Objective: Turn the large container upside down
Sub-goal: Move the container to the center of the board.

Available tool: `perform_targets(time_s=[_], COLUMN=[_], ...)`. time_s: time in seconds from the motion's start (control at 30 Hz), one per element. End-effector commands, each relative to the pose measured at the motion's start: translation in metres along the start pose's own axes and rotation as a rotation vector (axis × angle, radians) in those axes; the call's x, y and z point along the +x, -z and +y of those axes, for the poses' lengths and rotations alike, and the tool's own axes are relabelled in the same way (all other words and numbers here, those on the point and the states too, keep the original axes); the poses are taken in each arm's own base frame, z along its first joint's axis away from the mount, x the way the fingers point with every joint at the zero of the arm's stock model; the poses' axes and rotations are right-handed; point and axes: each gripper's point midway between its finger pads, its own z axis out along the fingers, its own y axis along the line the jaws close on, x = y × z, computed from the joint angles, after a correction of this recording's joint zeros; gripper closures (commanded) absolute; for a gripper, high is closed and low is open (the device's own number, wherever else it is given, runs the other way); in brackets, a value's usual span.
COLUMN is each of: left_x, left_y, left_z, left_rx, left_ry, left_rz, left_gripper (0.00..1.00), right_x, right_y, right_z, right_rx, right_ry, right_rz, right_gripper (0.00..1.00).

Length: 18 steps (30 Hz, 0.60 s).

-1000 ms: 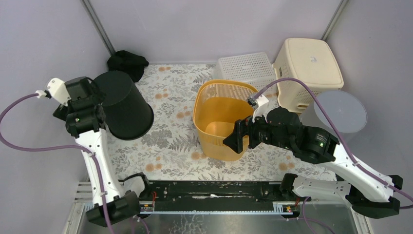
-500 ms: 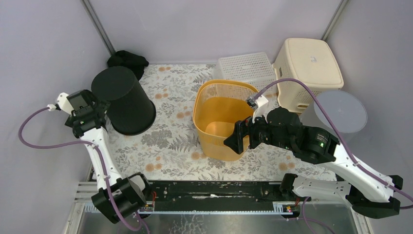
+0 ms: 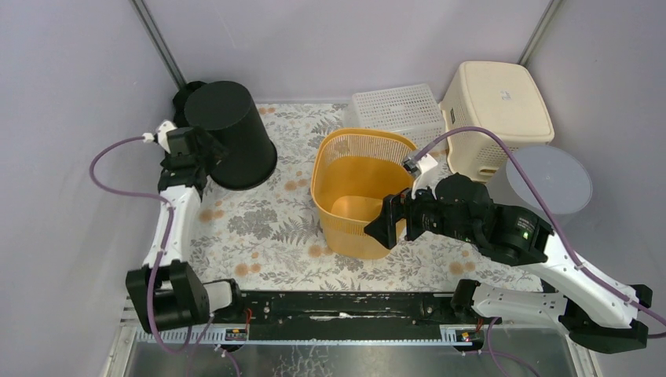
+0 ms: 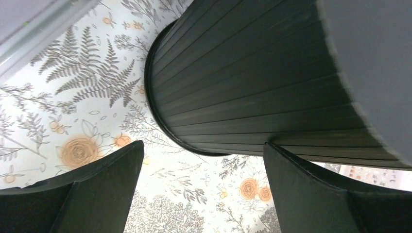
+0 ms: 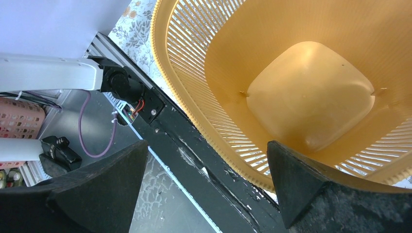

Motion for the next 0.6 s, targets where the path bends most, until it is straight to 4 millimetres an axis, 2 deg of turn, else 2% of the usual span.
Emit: perform_targets(time_s=[0.0,0.2,0.3,0.4,0.47,0.57], left_x=[-0.012,0.010,0.011,0.011,0.006,0.002], left_y=[-0.022,-0.048,-0.053,-0.042,-0.023,0.001], left_z=[-0.030,-0.055,-0.066,-0.075,-0.075,-0.061], left_rx=[0.056,0.061,0.055,0.078,0.081,0.049], left_ry=[-0.014,-0.062,-0.069,-0.057,-0.040,-0.005], left_rz=[-0.064,-0.012,-0.021,-0.026,-0.038,-0.054], left_gripper=[0.00,0.00,0.00,0.00,0.00,0.00], right_x=[-0.011,-0.011,-0.012,-0.012,-0.011,-0.009], right_y=[0.013,0.012,0.013,0.015,0.016,0.017], right_z=[0.001,0.000,0.000,-0.002,-0.003,-0.005], right_rx=[0.010,0.020,0.026,0.034,0.036,0.036], right_ry=[-0.012,-0.015,-0.022,-0.029,-0.032,-0.035], right_rz=[-0.033,-0.030,-0.032,-0.038,-0.041,-0.044], right_gripper=[0.00,0.01,0.00,0.00,0.00,0.00])
